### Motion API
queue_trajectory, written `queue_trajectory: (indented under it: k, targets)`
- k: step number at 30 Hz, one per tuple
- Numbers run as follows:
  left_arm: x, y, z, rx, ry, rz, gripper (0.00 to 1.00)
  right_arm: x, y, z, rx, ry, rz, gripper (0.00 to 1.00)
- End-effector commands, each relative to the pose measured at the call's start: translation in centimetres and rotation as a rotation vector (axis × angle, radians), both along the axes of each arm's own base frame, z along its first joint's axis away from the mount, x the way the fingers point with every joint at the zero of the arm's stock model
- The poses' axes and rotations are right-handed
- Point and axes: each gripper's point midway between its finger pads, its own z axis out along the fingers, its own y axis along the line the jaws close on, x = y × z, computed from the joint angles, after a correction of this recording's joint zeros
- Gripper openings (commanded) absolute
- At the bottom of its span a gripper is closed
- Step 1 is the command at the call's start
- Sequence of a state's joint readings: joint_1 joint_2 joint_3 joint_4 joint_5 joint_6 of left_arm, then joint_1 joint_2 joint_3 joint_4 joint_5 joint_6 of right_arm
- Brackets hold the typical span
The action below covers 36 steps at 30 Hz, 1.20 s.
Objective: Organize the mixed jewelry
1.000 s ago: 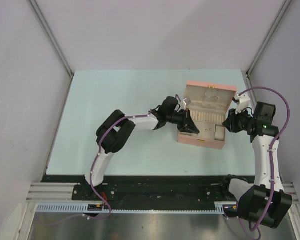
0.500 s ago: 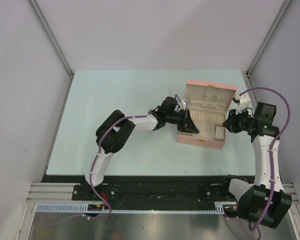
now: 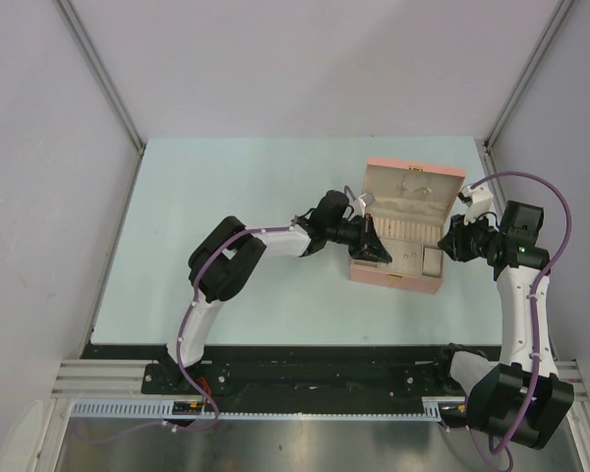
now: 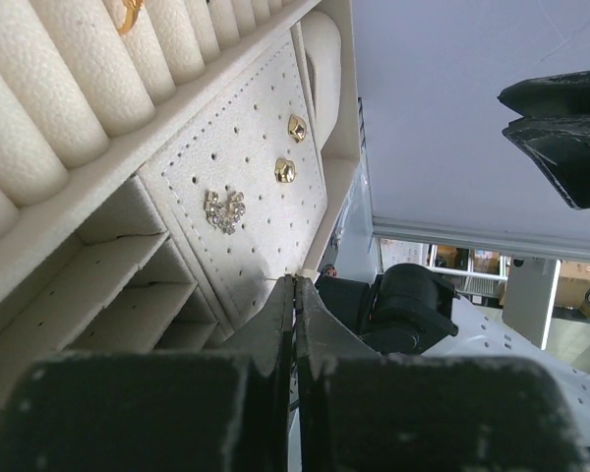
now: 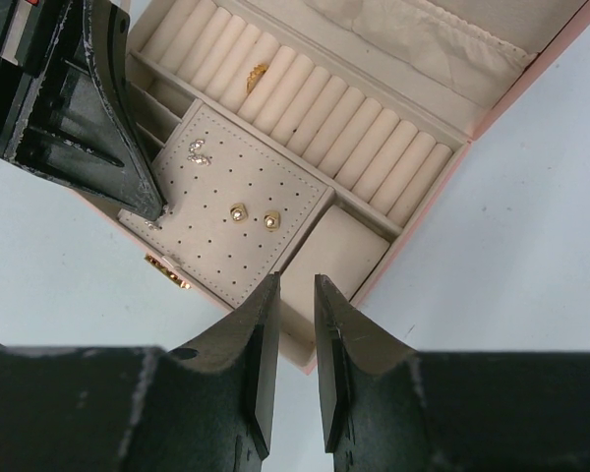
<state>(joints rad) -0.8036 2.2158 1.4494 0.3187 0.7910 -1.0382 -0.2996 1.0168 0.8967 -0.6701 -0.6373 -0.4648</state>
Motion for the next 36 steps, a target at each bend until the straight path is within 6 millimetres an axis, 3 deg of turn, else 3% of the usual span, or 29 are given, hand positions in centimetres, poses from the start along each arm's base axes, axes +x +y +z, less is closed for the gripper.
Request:
queue_trajectory:
  k: [1, 36]
  targets:
    - [-1.2, 0.1, -1.4, 0.054, 0.019, -0.019, 0.00, 0.0, 0.0, 0.4, 0.001, -0.020, 0.007, 0.25]
    - [-1.5, 0.9, -3.3, 0.164, -0.001, -0.023, 0.00, -0.1, 0.0, 0.4, 0.006, -0.019, 0.009, 0.25]
